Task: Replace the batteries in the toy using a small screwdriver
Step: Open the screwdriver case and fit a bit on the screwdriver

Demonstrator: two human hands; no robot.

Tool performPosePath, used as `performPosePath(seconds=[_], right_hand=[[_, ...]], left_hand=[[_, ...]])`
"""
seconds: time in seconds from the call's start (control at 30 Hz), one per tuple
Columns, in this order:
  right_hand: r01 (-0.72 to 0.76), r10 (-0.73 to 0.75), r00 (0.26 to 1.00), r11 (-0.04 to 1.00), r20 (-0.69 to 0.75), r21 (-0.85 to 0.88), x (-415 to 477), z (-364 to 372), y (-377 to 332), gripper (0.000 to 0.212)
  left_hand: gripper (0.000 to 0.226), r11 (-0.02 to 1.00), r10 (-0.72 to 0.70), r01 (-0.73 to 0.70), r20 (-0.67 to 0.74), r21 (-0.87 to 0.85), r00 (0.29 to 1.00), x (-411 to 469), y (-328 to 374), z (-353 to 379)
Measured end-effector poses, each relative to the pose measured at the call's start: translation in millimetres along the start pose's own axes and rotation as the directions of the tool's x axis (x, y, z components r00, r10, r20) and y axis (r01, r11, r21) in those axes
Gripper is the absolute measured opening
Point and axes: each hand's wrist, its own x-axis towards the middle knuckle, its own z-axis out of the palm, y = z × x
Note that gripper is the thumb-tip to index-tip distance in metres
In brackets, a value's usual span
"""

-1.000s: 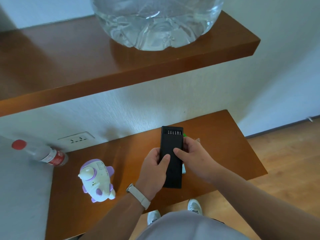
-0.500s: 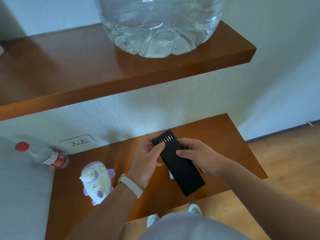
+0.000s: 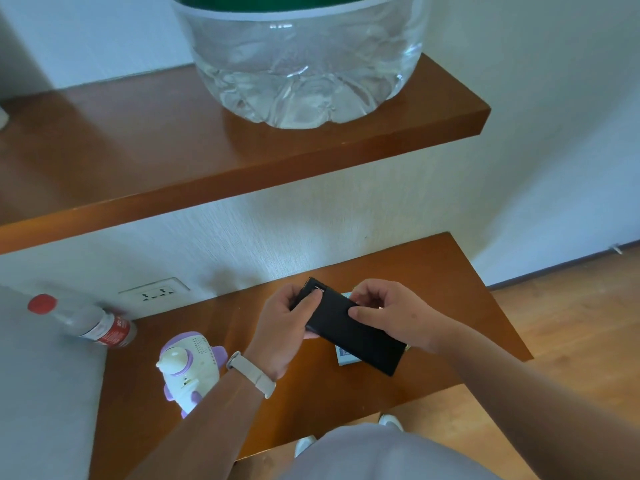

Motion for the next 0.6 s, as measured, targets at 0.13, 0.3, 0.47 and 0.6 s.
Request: performPosePath(seconds=[0.13, 0.3, 0.47, 0.6], right_hand=[[-0.023, 0.029, 0.993, 0.998, -0.111, 0.061, -5, -4, 15, 0.01], [-0.082, 0.134, 0.978, 0.95, -0.157, 0.301, -10, 0, 20, 0.016], [-0.132, 0.201, 0.972, 0.894, -0.119, 0.427, -10, 16, 21, 0.02], [-0.135, 0.207, 0.972, 0.884, -0.114, 0.448, -9, 20, 22, 0.018]], left_hand=[[0.016, 0.993, -0.024, 0.014, -0.084, -0.12, 0.996, 4, 2, -7], [0.018, 0.964, -0.056, 0.022, -0.12, -0.266, 0.991, 6, 5, -15], [0.018, 0.968, -0.028, -0.01, -0.147, -0.252, 0.989, 2, -2, -14], [0.017, 0.978, -0.004, -0.019, -0.11, -0.209, 0.994, 1, -7, -19]])
